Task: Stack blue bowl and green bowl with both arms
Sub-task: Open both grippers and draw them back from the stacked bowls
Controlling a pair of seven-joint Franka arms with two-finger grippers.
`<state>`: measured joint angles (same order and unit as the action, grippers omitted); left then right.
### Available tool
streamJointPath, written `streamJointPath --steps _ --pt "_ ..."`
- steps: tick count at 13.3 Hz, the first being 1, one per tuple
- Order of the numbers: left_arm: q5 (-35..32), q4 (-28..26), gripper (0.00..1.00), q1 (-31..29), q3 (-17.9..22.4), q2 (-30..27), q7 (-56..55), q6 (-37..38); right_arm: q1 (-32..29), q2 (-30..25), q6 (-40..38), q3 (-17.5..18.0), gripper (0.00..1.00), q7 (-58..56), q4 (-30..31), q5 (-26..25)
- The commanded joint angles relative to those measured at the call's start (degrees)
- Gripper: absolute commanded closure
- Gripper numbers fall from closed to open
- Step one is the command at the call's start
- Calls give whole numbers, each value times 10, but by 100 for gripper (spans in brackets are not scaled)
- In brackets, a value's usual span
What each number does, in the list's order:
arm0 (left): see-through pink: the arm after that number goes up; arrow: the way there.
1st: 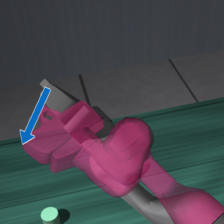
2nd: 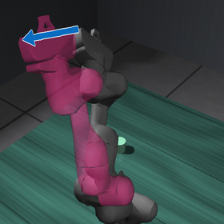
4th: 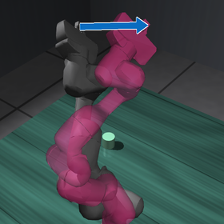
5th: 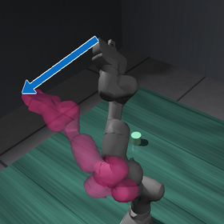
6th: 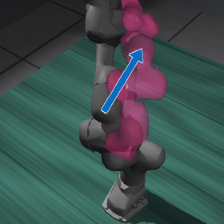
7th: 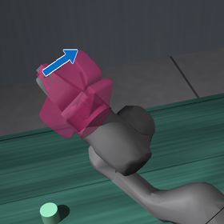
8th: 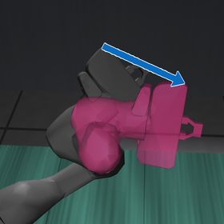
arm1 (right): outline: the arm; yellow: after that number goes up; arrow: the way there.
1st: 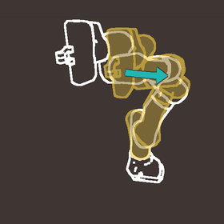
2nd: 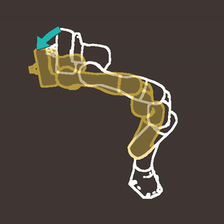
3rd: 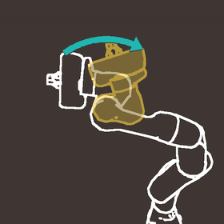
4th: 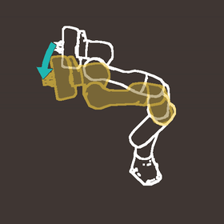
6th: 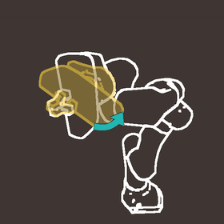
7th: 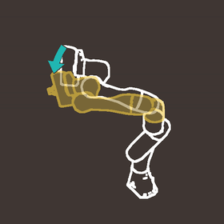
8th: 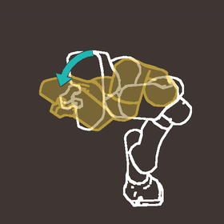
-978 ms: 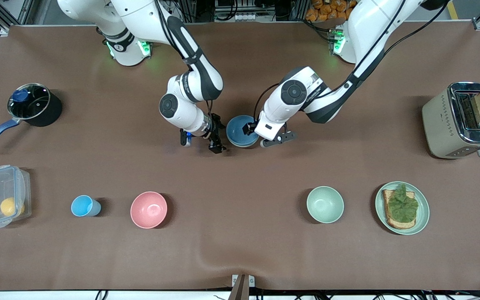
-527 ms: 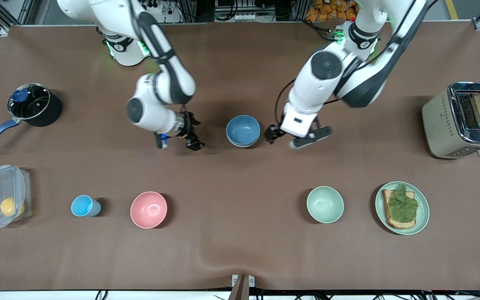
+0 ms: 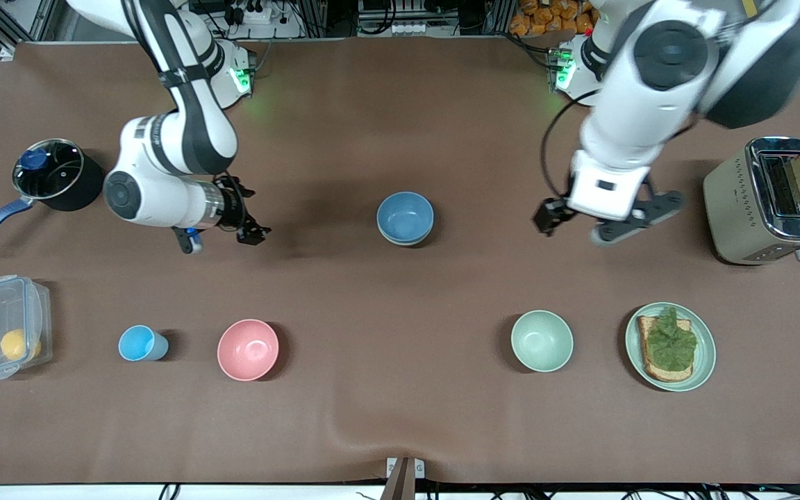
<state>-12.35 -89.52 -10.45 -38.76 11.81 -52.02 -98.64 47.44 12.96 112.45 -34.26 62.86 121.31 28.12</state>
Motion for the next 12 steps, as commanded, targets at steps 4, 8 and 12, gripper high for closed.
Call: streamJointPath --steps 4,8,12 --pt "47 38 0 -4 104 -38 203 68 -54 0 -155 -66 0 -188 -109 -79" --pt "97 33 0 37 219 -67 332 92 -223 5 -174 14 0 -436 -171 -156" --pt "110 27 0 75 269 -85 361 118 -450 4 -174 221 0 -556 -274 -220"
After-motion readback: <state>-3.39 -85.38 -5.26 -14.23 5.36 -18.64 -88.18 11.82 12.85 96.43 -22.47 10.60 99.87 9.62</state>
